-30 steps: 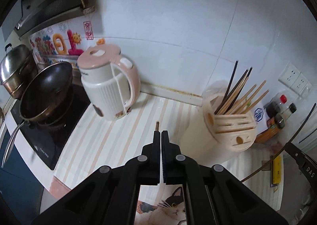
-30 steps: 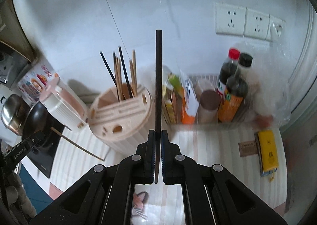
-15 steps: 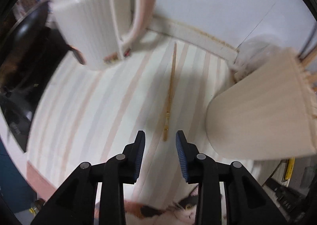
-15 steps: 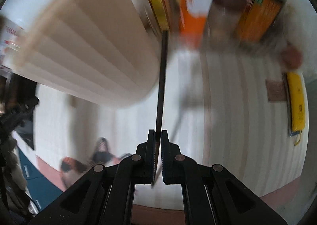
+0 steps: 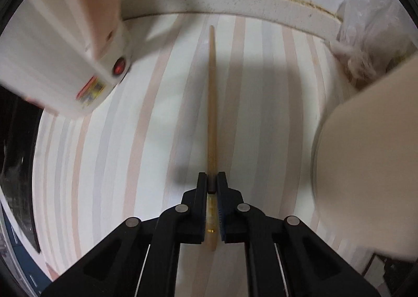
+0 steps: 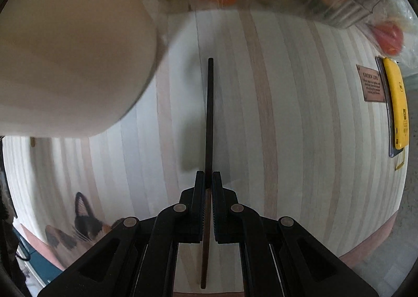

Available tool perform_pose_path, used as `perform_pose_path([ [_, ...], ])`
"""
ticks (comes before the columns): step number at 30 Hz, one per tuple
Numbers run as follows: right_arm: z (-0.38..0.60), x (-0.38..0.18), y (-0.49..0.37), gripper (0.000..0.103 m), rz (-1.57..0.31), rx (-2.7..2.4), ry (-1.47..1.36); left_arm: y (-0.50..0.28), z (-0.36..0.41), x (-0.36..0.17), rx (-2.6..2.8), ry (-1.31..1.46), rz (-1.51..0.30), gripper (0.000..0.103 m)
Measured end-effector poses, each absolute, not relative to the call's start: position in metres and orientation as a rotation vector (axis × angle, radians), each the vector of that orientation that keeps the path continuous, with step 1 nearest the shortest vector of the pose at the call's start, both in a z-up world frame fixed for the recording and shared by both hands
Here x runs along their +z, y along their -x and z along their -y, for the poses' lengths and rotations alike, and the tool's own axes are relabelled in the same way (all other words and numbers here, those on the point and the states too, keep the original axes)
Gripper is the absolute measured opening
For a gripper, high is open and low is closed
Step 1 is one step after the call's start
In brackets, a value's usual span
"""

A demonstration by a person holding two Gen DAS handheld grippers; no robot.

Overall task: Organize utensils
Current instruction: 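Lift both chopsticks toward the beige holder and adjust the grips, then lower both chopsticks into the beige holder and open both tools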

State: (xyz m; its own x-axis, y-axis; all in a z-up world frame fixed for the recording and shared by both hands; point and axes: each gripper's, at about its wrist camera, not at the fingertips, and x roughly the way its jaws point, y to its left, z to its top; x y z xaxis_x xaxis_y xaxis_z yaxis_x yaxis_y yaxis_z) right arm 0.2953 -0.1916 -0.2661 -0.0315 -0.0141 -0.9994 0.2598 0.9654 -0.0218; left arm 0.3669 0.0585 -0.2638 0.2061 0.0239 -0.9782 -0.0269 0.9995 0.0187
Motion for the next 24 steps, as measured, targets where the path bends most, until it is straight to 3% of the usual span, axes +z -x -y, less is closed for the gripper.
perform_pose_path([
  [10,0.181,-0.260,-0.262,0.005,-1.644,-0.149,-0.101,-0.205,-0.063,-0.274,-0.010,0.093,-1.548,0.007],
  [20,0.166,-0.267,-0.269,0.008,-1.677,-0.164,-0.051,-0.262,-0.041,-0.272,0.012,-0.013,-1.445,0.013],
  [24,0.162,-0.271,-0.261,0.006,-1.650,-0.187,-0.083,-0.270,-0.033,-0.271,0.021,-0.035,-1.435,0.004],
])
